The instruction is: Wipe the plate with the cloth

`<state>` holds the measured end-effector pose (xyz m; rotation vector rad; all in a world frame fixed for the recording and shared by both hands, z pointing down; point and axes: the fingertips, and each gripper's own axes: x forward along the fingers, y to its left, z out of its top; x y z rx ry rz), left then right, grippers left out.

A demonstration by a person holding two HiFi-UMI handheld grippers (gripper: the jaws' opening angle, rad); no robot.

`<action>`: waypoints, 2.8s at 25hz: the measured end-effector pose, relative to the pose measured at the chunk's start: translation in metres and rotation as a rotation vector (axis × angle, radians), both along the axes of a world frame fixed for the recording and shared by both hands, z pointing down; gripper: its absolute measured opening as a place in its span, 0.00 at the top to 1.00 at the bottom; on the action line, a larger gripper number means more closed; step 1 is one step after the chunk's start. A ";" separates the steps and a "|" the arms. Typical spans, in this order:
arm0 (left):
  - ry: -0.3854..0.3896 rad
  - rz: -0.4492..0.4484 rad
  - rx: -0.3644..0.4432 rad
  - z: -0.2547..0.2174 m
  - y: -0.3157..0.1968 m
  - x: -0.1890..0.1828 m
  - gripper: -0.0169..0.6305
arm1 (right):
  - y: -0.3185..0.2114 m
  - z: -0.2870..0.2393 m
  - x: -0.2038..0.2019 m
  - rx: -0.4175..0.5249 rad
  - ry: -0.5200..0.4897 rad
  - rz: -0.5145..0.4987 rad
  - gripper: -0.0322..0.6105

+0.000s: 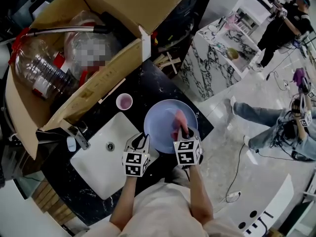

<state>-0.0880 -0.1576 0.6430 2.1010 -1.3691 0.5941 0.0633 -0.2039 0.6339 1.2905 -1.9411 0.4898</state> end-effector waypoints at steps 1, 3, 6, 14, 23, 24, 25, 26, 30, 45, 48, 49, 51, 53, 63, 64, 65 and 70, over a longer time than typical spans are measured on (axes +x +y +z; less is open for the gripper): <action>0.000 0.000 0.001 0.000 0.000 0.000 0.87 | -0.001 -0.001 0.005 0.003 0.005 0.006 0.91; 0.000 0.002 0.003 0.000 0.000 0.000 0.87 | -0.002 -0.005 0.014 0.012 0.015 0.019 0.91; -0.001 0.004 0.004 0.000 0.000 0.001 0.87 | -0.003 -0.010 0.027 0.025 0.030 0.040 0.91; -0.004 0.008 0.004 -0.001 0.000 0.000 0.87 | -0.003 -0.032 0.050 0.067 0.067 0.073 0.91; -0.005 0.012 0.017 -0.007 0.001 0.003 0.87 | 0.008 -0.070 0.017 0.133 -0.034 0.007 0.91; -0.005 0.012 0.018 -0.008 0.001 0.003 0.87 | 0.010 -0.072 0.011 0.133 -0.047 -0.007 0.91; -0.004 0.012 0.019 -0.008 0.002 0.003 0.87 | 0.012 -0.073 0.005 0.132 -0.060 -0.021 0.91; -0.003 0.013 0.019 -0.009 0.002 0.003 0.87 | 0.015 -0.074 -0.001 0.130 -0.073 -0.033 0.91; 0.001 0.016 0.019 -0.010 0.003 0.004 0.87 | 0.025 -0.072 -0.026 0.112 -0.101 -0.086 0.91; 0.005 0.024 0.018 -0.008 0.008 0.008 0.87 | 0.054 -0.051 -0.096 0.049 -0.202 -0.232 0.91; 0.004 0.025 0.019 -0.008 0.007 0.007 0.87 | 0.057 -0.045 -0.104 0.030 -0.215 -0.238 0.91; 0.004 0.024 0.020 -0.008 0.007 0.007 0.87 | 0.059 -0.042 -0.106 0.020 -0.220 -0.239 0.91; 0.006 0.023 0.023 -0.008 0.008 0.006 0.87 | 0.061 -0.037 -0.110 0.001 -0.230 -0.238 0.91; 0.008 0.021 0.025 -0.008 0.008 0.007 0.87 | 0.063 -0.031 -0.112 -0.021 -0.241 -0.235 0.91; 0.007 0.015 0.032 -0.006 0.006 0.006 0.88 | 0.074 -0.005 -0.112 -0.106 -0.212 -0.244 0.91; 0.007 0.015 0.031 -0.006 0.007 0.006 0.88 | 0.075 -0.004 -0.111 -0.109 -0.205 -0.247 0.91; 0.005 0.015 0.030 -0.006 0.007 0.006 0.88 | 0.076 -0.003 -0.110 -0.110 -0.198 -0.249 0.91; 0.001 0.016 0.028 -0.006 0.008 0.006 0.88 | 0.078 0.000 -0.099 -0.123 -0.162 -0.245 0.91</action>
